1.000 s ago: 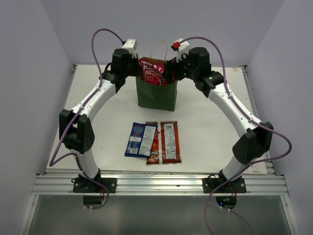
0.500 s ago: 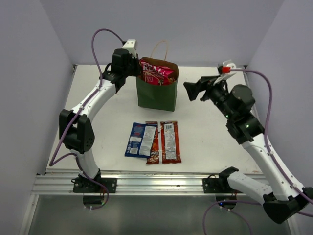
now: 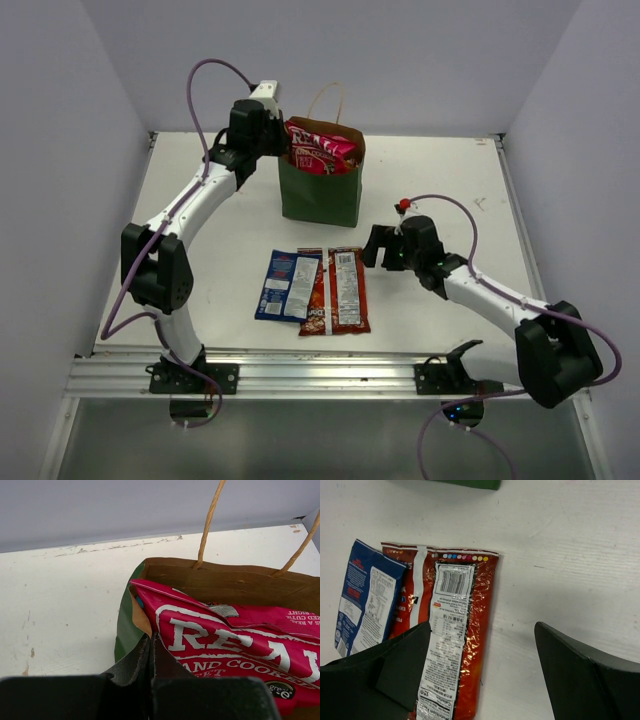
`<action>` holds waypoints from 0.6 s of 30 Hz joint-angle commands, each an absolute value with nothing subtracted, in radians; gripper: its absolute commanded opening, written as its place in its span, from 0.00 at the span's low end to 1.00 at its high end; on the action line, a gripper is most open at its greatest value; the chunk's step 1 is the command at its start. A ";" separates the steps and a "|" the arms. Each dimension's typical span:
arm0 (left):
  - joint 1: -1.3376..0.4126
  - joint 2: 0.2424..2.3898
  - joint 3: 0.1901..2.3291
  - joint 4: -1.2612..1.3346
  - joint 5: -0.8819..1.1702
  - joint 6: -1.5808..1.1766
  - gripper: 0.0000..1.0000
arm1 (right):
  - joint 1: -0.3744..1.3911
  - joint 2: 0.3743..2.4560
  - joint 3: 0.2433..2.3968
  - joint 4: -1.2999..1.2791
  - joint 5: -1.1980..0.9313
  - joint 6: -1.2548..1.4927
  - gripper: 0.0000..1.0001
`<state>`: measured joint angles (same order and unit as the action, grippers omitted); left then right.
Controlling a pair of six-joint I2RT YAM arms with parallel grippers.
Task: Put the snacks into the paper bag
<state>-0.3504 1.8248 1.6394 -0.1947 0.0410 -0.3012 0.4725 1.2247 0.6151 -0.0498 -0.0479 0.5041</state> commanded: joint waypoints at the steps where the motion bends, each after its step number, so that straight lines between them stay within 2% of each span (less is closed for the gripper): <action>1: -0.359 1.815 1.611 -0.278 0.054 -0.314 0.00 | 0.482 1.282 0.580 0.113 -0.090 0.575 0.88; 18: -0.359 1.816 1.606 -0.275 0.048 -0.308 0.00 | 0.710 1.540 0.649 0.147 -0.003 0.609 0.86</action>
<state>-0.3504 1.8244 1.6379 -0.1936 0.0406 -0.3038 0.6800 1.4914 0.6159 0.1474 -0.0315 0.5846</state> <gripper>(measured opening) 0.008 0.861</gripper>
